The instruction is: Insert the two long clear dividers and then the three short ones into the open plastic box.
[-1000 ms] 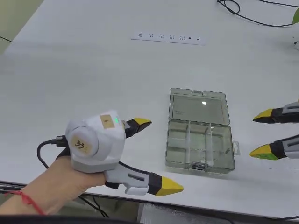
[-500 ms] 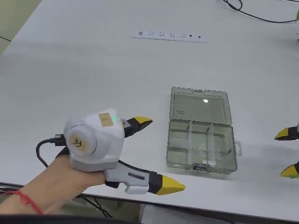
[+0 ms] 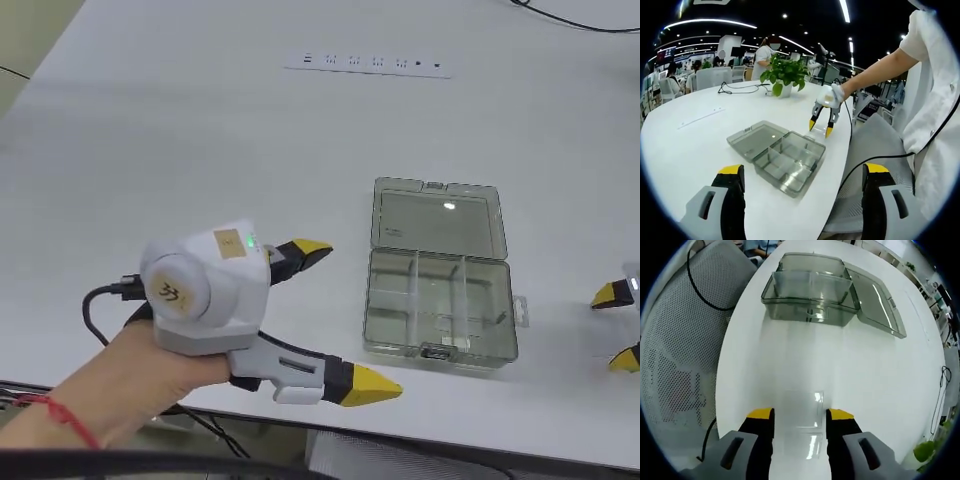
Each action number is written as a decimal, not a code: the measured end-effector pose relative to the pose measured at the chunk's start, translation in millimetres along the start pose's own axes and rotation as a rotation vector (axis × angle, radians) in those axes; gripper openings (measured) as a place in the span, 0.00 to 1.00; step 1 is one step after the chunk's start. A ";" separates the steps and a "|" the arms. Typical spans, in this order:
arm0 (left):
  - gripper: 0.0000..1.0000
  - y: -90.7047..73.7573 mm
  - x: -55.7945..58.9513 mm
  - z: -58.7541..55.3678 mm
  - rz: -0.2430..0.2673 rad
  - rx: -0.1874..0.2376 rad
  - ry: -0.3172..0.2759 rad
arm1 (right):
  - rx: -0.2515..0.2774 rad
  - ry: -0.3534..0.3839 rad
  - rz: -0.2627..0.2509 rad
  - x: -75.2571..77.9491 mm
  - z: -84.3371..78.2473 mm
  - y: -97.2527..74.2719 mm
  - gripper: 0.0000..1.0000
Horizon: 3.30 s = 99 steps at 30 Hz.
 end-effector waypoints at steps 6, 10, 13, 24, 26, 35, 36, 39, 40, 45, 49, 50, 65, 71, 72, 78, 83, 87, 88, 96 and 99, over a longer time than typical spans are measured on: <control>0.99 0.1 -1.1 -0.5 0.001 0.000 -0.003 | -0.006 0.001 -0.004 0.4 -1.4 -1.6 0.33; 0.99 0.4 -1.2 -0.8 -0.001 -0.001 -0.002 | -0.010 0.002 -0.007 0.3 -1.1 -1.9 0.33; 0.99 0.6 -1.0 -0.2 -0.002 0.000 -0.001 | -0.013 0.008 -0.015 0.3 -1.0 -2.4 0.33; 0.97 0.0 -1.7 6.6 0.015 0.026 -0.024 | 0.099 0.056 -0.154 -0.1 26.4 -26.4 0.32; 0.97 0.5 -1.4 9.2 0.016 0.034 -0.035 | 0.128 0.066 -0.182 0.0 35.2 -32.5 0.32; 0.88 7.2 -0.1 25.0 0.025 0.102 -0.116 | 0.250 0.064 -0.282 -2.2 79.7 -60.4 0.32; 0.87 9.0 0.2 27.9 0.033 0.116 -0.139 | 0.263 0.064 -0.292 -4.4 88.3 -64.1 0.32; 0.83 12.6 2.6 33.7 0.020 0.142 -0.176 | 0.293 0.058 -0.301 -6.0 99.1 -66.5 0.32; 0.83 13.9 3.0 35.3 0.022 0.145 -0.186 | 0.297 0.055 -0.302 -7.7 102.5 -67.1 0.32; 0.72 21.2 8.1 42.3 0.001 0.175 -0.257 | 0.335 0.042 -0.301 -17.8 128.6 -69.7 0.32; 0.62 26.4 12.5 45.9 -0.001 0.167 -0.353 | 0.343 0.030 -0.304 -18.6 137.8 -68.5 0.32; 0.59 27.8 13.2 46.7 -0.004 0.171 -0.368 | 0.341 0.021 -0.308 -21.3 144.3 -69.9 0.32; 0.24 51.2 28.8 50.1 -0.038 0.159 -0.616 | 0.340 -0.077 -0.321 -40.0 191.1 -79.0 0.32; 0.19 57.4 32.9 45.1 -0.050 0.138 -0.649 | 0.357 -0.091 -0.321 -44.4 203.7 -83.9 0.32; 0.18 57.6 33.1 44.7 -0.051 0.135 -0.649 | 0.356 -0.095 -0.323 -44.5 204.4 -84.6 0.32; 0.11 58.6 33.1 44.6 -0.053 0.135 -0.663 | 0.345 -0.109 -0.324 -46.2 206.3 -85.6 0.32; 0.04 58.9 33.2 44.4 -0.062 0.131 -0.664 | 0.333 -0.121 -0.322 -47.1 207.7 -85.4 0.32; 0.00 58.7 32.9 44.0 -0.065 0.132 -0.669 | 0.324 -0.131 -0.324 -46.8 208.9 -85.2 0.33; 0.00 58.7 32.7 43.8 -0.064 0.133 -0.669 | 0.322 -0.132 -0.324 -46.8 208.9 -85.1 0.33; 0.00 59.7 34.7 43.7 -0.059 0.137 -0.689 | 0.312 -0.133 -0.321 -46.7 208.6 -83.9 0.33; 0.00 59.7 35.0 43.2 -0.050 0.137 -0.692 | 0.311 -0.141 -0.321 -46.6 208.6 -83.7 0.33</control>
Point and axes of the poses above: the centre of the closed fingertips' face, and the gripper's own axes: y roughly forward along the fingers, x roughly to its right, z roughly out of its top, the point moved 9 cm from there along -y, roughly backward along the fingers, and after that the axes turned 12 degrees about x, right-handed, at the moved point
